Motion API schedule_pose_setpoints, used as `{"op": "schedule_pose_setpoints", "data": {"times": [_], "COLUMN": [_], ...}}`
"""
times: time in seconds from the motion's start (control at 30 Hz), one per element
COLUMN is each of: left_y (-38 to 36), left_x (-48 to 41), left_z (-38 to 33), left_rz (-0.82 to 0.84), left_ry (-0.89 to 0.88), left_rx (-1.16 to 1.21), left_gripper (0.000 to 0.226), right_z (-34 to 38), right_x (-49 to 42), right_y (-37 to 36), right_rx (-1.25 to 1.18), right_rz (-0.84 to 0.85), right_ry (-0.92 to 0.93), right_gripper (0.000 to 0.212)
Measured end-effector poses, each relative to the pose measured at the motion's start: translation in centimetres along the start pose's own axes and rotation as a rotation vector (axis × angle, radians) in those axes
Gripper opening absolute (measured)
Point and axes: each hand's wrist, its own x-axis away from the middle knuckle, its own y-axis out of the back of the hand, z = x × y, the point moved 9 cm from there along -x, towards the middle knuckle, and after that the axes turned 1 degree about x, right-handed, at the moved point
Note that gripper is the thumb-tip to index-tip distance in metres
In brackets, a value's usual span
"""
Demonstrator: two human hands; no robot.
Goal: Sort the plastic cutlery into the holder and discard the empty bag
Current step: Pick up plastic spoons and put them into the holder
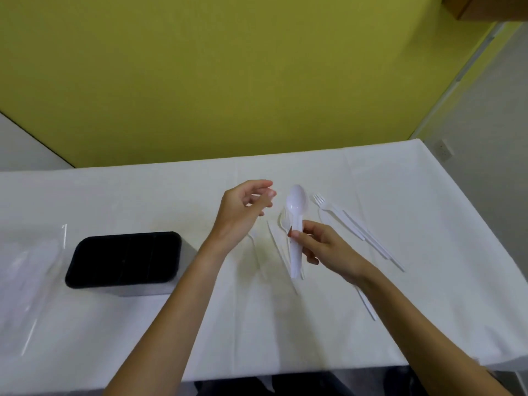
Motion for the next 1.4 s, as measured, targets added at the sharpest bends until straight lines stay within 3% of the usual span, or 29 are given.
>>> {"op": "schedule_pose_setpoints", "data": {"times": [0.27,0.5,0.63,0.77,1.0,1.17,1.4], "left_y": [15.5,29.3,29.0,28.7,27.6,27.9,27.7], "left_x": [3.9,8.1,8.3,9.2,10.5,10.4,10.4], "left_z": [-0.9,4.7,9.5,13.1,14.2,15.6,15.9], "left_rz": [-0.177,-0.373,-0.341,-0.272,-0.120,-0.103,-0.094], "left_ry": [-0.075,-0.017,0.113,0.250,0.211,0.244,0.245], "left_rx": [0.014,0.079,0.227,0.484,0.536,0.595,0.636], "left_gripper": [0.018,0.026,0.035,0.048,0.061,0.069,0.070], "right_z": [5.6,10.9,11.8,12.5,11.0,11.9,11.7], "right_x": [-1.8,-4.3,-5.5,-6.7,-7.2,-6.8,-7.5], "right_y": [-7.2,-19.4,-22.1,-26.6,-30.2,-30.9,-31.7], "right_rx": [-0.054,-0.091,-0.154,-0.051,0.433,0.608,0.759], "right_rz": [-0.178,-0.198,-0.254,-0.265,-0.218,-0.219,-0.190], "right_ry": [0.098,0.218,0.232,0.233,0.190,0.204,0.221], "right_gripper": [0.021,0.017,0.015,0.020,0.008,0.036,0.033]}}
